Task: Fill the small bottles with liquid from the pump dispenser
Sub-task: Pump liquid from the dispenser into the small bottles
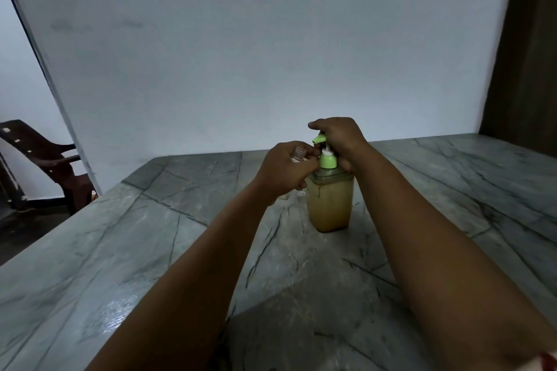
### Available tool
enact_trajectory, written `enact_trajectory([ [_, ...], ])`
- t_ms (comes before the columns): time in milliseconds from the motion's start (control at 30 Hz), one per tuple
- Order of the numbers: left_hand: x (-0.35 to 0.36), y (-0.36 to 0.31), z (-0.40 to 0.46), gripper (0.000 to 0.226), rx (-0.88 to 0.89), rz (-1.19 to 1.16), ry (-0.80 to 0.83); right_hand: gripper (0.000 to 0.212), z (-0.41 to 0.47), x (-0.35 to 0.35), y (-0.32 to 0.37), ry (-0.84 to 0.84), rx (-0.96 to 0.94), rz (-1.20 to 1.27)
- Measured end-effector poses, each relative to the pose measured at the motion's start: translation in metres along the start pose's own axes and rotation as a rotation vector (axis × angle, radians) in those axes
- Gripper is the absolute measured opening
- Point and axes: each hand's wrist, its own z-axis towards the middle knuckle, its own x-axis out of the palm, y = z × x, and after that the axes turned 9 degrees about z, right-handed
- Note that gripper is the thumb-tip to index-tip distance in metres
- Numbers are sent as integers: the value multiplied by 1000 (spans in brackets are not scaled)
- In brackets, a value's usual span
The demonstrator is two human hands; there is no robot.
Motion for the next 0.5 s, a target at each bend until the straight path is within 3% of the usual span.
enact_trajectory([
  [100,1,-5,1,14,-10,45,2,24,0,-3,7,41,56,-48],
  [300,-1,-11,9,17,-20,180,107,35,-2,-3,24,89,159,-412],
  [500,-4,-13,15,20,-110,212,217,20,-1,8,26,105,256,-539],
])
